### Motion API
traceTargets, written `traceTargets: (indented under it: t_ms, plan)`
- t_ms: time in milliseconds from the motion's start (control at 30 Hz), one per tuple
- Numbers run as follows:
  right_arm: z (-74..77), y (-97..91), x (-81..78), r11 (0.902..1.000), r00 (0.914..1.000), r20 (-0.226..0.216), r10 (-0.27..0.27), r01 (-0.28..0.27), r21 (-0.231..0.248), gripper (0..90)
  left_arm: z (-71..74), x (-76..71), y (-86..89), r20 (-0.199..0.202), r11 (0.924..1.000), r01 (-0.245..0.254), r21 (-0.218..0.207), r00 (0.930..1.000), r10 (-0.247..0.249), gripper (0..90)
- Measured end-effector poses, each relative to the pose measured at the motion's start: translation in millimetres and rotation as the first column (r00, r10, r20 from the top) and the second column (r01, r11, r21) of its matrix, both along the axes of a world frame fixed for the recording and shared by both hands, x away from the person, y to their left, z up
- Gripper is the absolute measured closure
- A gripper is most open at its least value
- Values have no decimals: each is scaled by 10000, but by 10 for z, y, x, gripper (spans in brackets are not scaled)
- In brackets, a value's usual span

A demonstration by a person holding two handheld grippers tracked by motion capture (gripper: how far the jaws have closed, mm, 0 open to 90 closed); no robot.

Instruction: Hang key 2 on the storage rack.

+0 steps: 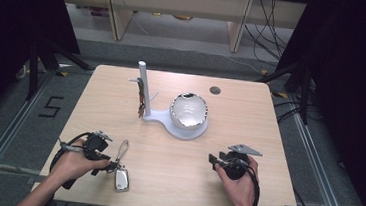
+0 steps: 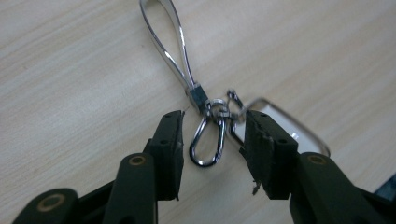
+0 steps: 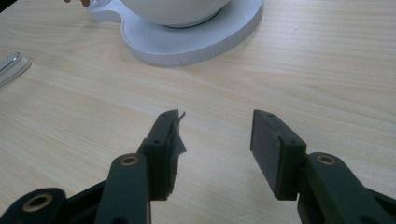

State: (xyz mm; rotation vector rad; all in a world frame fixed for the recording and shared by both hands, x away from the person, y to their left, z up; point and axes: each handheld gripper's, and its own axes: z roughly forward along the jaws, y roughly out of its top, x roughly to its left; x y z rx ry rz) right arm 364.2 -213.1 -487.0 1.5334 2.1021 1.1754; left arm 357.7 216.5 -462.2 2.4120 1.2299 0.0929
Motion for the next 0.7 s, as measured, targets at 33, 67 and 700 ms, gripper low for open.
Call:
traceTargets:
  t_ms: [33,67,700]
  plan:
    - [-1,1,1,10000,10000,-1,-2,2,-5,529,-20,-31,4,15,9997,223,-34,9998,-223,557]
    - [-8,2,6,10000,10000,21,42,-42,31,529,-36,-64,6,-22,9989,460,-4,9989,-460,557]
    - [-18,7,14,10000,10000,-17,25,-25,46,529,-176,-74,-21,155,9658,2141,1460,9757,-2186,646]
